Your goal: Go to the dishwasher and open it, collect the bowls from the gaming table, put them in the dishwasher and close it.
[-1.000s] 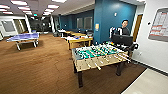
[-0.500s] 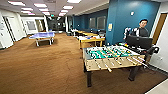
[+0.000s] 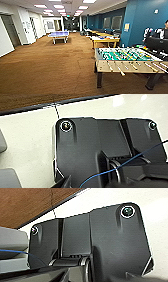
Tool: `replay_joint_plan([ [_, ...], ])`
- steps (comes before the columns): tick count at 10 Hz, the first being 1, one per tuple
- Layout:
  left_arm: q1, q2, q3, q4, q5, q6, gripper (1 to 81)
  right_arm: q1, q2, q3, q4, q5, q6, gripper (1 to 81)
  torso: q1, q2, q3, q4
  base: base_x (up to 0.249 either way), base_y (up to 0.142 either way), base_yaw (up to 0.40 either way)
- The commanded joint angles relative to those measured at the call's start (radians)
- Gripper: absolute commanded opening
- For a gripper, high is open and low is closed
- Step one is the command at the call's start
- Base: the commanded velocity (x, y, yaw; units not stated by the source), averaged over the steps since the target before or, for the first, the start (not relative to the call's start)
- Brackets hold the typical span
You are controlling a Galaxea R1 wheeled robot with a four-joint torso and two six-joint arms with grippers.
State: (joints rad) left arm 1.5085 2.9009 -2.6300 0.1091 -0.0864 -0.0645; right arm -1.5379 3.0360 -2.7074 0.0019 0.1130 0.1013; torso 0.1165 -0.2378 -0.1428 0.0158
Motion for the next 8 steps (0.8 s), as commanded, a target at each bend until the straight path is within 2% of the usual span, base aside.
replay_joint_plan([
  [1,-0.049,-0.008,-0.002,0.000,0.048,-0.001,81.1,0.049,0.000,0.008,-0.013,-0.045,-0.003,81.1,0.000,0.000,0.000,0.000,0.000,0.000,0.360],
  [4,-0.049,-0.006,-0.002,-0.002,0.048,-0.001,81.1,0.049,0.000,0.008,-0.014,-0.045,-0.003,81.1,0.000,0.000,0.000,0.000,0.000,0.000,0.350],
  [5,-0.049,-0.006,-0.002,-0.002,0.048,-0.001,81.1,0.049,0.000,0.008,-0.014,-0.045,-0.003,81.1,0.000,0.000,0.000,0.000,0.000,0.223,0.000],
  [8,-0.046,-0.003,-0.002,0.000,0.048,-0.001,81.1,0.049,0.000,0.008,-0.014,-0.045,-0.003,81.1,-0.001,0.000,0.000,0.000,0.000,0.000,0.000],
])
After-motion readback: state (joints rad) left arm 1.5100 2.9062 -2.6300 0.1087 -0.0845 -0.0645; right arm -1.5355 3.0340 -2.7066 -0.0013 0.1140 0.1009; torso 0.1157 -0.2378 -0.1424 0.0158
